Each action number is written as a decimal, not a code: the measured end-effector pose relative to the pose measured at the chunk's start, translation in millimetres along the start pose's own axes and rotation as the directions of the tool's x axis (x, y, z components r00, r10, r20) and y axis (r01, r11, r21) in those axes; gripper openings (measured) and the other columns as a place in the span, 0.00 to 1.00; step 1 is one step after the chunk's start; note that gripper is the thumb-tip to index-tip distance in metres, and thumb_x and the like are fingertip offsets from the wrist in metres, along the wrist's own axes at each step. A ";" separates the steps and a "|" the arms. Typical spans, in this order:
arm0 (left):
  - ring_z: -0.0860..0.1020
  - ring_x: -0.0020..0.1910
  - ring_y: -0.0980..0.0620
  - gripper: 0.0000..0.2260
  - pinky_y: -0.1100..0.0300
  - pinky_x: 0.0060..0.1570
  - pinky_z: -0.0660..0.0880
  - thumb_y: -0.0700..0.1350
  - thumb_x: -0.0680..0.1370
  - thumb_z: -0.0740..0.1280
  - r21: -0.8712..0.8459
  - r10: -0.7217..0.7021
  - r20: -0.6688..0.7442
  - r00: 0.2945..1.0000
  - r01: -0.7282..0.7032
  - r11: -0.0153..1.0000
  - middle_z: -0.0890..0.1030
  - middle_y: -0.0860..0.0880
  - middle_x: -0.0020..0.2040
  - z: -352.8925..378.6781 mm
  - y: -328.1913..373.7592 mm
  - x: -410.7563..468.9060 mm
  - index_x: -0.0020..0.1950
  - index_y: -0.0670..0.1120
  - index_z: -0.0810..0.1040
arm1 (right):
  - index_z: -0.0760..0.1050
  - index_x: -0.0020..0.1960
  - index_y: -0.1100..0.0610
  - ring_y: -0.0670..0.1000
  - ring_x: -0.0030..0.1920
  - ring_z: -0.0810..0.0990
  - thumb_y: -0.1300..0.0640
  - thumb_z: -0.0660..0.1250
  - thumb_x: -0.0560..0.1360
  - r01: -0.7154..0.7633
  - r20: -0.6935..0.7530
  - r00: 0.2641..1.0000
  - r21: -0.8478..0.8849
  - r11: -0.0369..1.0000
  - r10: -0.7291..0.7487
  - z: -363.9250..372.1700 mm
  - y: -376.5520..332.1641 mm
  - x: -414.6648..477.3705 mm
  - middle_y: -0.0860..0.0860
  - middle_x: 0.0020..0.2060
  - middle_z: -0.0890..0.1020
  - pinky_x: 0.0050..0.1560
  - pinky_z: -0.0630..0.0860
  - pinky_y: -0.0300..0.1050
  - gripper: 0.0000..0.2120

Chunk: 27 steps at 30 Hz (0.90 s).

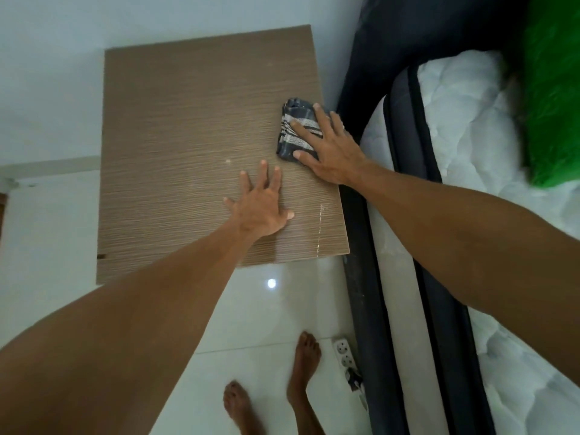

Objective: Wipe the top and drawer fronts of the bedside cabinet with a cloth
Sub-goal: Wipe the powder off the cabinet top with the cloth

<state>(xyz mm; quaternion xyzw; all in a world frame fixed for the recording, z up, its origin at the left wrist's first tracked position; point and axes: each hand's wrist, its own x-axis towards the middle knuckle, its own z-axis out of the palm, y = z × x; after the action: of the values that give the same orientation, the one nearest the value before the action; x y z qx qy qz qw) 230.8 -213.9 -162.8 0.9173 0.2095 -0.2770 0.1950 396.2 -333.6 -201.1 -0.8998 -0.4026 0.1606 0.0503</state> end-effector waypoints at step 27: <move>0.47 0.78 0.41 0.32 0.36 0.72 0.55 0.48 0.80 0.62 0.188 0.332 -0.095 0.939 -0.310 0.932 0.45 0.45 0.80 60.2 -78.7 -86.5 0.79 0.47 0.48 | 0.47 0.79 0.43 0.62 0.61 0.68 0.69 0.60 0.75 -0.118 0.183 0.971 -0.195 0.974 0.154 87.0 -125.4 -269.7 0.57 0.78 0.48 0.60 0.75 0.55 0.41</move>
<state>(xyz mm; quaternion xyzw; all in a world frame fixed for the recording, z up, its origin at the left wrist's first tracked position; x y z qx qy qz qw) 100.7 -200.5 -177.2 0.9679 0.0439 -0.2003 0.1452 110.4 -452.6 -188.5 -0.9059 -0.3556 0.2143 -0.0836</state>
